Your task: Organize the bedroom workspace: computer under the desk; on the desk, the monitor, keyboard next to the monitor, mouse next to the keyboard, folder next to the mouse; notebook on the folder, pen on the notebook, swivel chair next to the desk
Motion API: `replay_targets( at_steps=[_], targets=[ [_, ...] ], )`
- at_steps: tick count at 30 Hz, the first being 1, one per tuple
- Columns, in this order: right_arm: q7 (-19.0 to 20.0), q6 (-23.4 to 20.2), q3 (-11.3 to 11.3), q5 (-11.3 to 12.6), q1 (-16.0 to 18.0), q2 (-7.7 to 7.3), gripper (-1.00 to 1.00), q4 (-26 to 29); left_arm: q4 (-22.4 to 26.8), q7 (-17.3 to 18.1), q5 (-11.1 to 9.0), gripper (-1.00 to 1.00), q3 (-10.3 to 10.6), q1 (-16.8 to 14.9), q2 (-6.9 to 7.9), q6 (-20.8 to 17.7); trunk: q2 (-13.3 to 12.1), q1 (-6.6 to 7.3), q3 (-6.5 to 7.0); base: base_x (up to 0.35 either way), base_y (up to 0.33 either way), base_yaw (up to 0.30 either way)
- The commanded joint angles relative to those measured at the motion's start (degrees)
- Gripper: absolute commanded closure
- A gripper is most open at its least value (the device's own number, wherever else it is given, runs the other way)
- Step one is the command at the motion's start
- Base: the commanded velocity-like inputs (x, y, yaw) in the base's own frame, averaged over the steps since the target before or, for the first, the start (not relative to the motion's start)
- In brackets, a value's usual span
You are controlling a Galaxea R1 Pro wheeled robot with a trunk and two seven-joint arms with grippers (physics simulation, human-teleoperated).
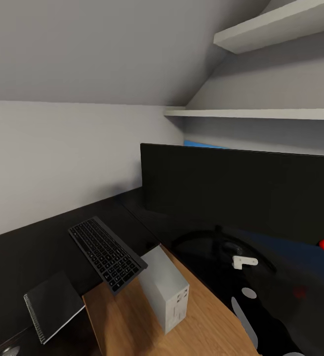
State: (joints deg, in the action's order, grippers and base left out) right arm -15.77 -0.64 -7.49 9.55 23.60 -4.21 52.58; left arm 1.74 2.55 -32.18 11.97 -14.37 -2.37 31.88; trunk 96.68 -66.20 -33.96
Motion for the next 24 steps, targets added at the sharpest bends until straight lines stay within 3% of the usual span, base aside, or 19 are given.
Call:
replay_targets(
  at_steps=[1, 24],
  targets=[
    [-0.5, -0.1, -0.3, 0.5, 0.0, -0.09, -1.0, 0.1, -0.1, 0.3, -0.6, -1.0, 0.3, 0.0, -0.01, 0.2, 0.0, 0.01, -0.06, 0.0, 0.0, 0.0],
    [-0.5, -0.2, -0.3, 0.6, 0.0, -0.18, -1.0, 0.1, -0.1, 0.3, -0.6, -1.0, 0.3, 0.0, -0.01, 0.2, 0.0, 0.01, -0.06, 0.0, 0.0, 0.0]
  ],
)
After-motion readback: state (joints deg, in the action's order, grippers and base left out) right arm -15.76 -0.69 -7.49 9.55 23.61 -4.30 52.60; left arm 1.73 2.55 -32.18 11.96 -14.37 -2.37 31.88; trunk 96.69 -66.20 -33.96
